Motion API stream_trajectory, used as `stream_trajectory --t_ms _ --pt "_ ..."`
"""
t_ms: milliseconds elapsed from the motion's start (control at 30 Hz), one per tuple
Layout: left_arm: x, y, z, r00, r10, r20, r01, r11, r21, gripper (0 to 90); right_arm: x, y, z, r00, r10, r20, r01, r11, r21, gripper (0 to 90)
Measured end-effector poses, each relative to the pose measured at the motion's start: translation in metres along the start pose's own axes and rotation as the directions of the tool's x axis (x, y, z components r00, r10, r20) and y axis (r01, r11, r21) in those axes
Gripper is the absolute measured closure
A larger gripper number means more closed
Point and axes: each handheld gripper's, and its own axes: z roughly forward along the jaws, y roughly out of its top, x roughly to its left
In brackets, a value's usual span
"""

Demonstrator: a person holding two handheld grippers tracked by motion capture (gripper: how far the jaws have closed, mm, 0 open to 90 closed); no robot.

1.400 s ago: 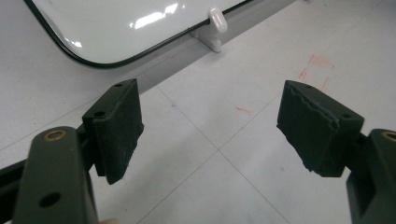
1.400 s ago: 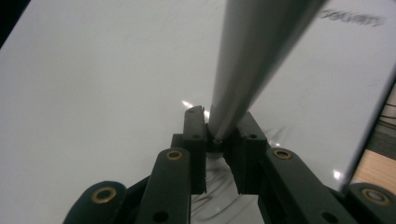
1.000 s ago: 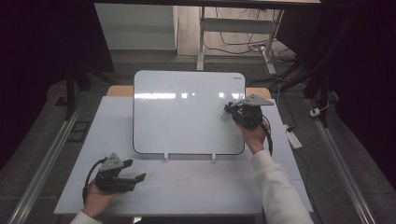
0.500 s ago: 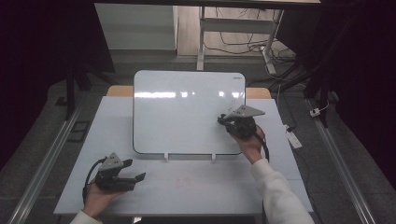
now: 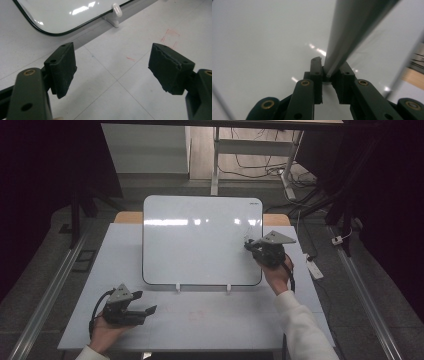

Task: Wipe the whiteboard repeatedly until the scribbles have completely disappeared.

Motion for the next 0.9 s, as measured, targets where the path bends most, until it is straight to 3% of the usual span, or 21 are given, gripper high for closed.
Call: stream_trajectory --t_ms 67,167,200,233,267,300,367,400,433,467,500,567,600,667,700,767,800,833,867,900 --pt "0.0 0.0 -0.001 1.0 -0.002 -0.001 0.002 1.0 -0.006 23.2 0.001 -0.001 0.0 1.0 0.004 0.004 -0.004 1.0 -0.003 77.8" --pt "0.002 0.0 0.0 1.0 -0.006 -0.002 0.006 1.0 -0.003 23.3 0.018 -0.005 0.003 0.997 -0.054 -0.055 0.056 0.998 0.038 77.7" --pt "0.002 0.0 0.001 1.0 -0.007 -0.001 0.007 1.0 -0.001 23.3 0.022 -0.007 0.004 0.9938 -0.093 -0.062 0.096 0.994 0.046 77.7" --pt "0.002 0.0 0.001 1.0 -0.007 -0.001 0.007 1.0 0.001 23.2 0.021 -0.007 0.003 0.9928 -0.102 -0.063 0.105 0.993 0.049 77.8" --pt "0.001 0.0 0.001 1.0 -0.006 0.0 0.006 1.0 0.001 23.2 0.016 -0.005 0.003 0.9951 -0.078 -0.06 0.081 0.996 0.04 77.7" --pt "0.001 0.0 0.001 1.0 -0.005 0.0 0.005 1.0 0.001 23.2 0.007 -0.003 0.001 0.9991 -0.034 -0.027 0.034 0.999 0.017 77.7" --pt "0.001 0.0 0.0 1.0 -0.007 -0.001 0.007 1.0 -0.004 23.2 -0.007 0.0 -0.002 0.9994 0.033 0.005 -0.033 0.999 -0.008 77.8" --pt "0.001 0.0 -0.001 1.0 -0.007 0.0 0.007 1.0 -0.006 23.2 -0.008 0.001 -0.002 0.9988 0.048 -0.002 -0.048 0.999 -0.013 77.8" --pt "0.001 0.0 -0.001 1.0 -0.01 -0.001 0.01 0.9999 -0.008 23.3 -0.003 0.0 -0.002 0.9996 0.027 -0.003 -0.027 1.0 0.0 77.8" --pt "0.002 0.0 -0.001 0.9999 -0.013 0.0 0.013 0.9999 -0.008 23.3 0.012 -0.004 0.002 0.9968 -0.039 -0.07 0.042 0.998 0.041 77.8" --pt "0.002 0.0 -0.001 0.9999 -0.015 0.001 0.015 0.9999 -0.007 23.3 0.012 -0.004 0.002 0.9968 -0.039 -0.07 0.042 0.998 0.041 77.8" --pt "0.003 0.0 0.0 0.9998 -0.017 0.002 0.017 0.9998 -0.004 23.2 0.019 -0.004 0.004 0.9916 -0.109 -0.07 0.113 0.992 0.057 77.8" --pt "0.003 0.0 0.001 0.9999 -0.015 0.003 0.015 0.9999 -0.002 23.2 0.016 -0.003 0.004 0.9928 -0.097 -0.07 0.101 0.994 0.05 77.8" --pt "0.002 0.001 0.001 0.9999 -0.012 0.003 0.012 0.9999 -0.003 23.2 -0.006 0.007 0.002 1.0 -0.007 -0.001 0.007 1.0 -0.002 77.8" --pt "0.001 0.001 0.001 0.9999 -0.012 0.003 0.012 0.9999 -0.005 23.2 -0.006 0.007 0.002 1.0 -0.007 -0.001 0.007 1.0 -0.002 77.8" --pt "0.001 0.001 -0.001 0.9999 -0.016 0.003 0.016 0.9998 -0.01 23.2 -0.016 0.012 0.003 0.9985 0.054 0.005 -0.054 0.998 -0.024 77.7" --pt "0.002 0.0 -0.001 0.9998 -0.018 0.002 0.018 0.9997 -0.013 23.2 -0.013 0.013 0.003 0.9991 0.042 0.002 -0.042 0.999 -0.018 77.8" --pt "0.003 0.0 -0.002 0.9998 -0.022 0.003 0.022 0.9997 -0.014 23.3 0.001 0.009 0.007 0.9976 -0.008 -0.069 0.01 1.0 0.023 77.8" --pt "0.003 0.0 -0.002 0.9997 -0.023 0.003 0.023 0.9996 -0.014 23.3 0.001 0.009 0.007 0.9976 -0.008 -0.069 0.01 1.0 0.023 77.8" --pt "0.004 0.0 -0.001 0.9997 -0.025 0.003 0.025 0.9996 -0.011 23.3 0.006 0.008 0.009 0.995 -0.037 -0.092 0.041 0.998 0.039 77.8"
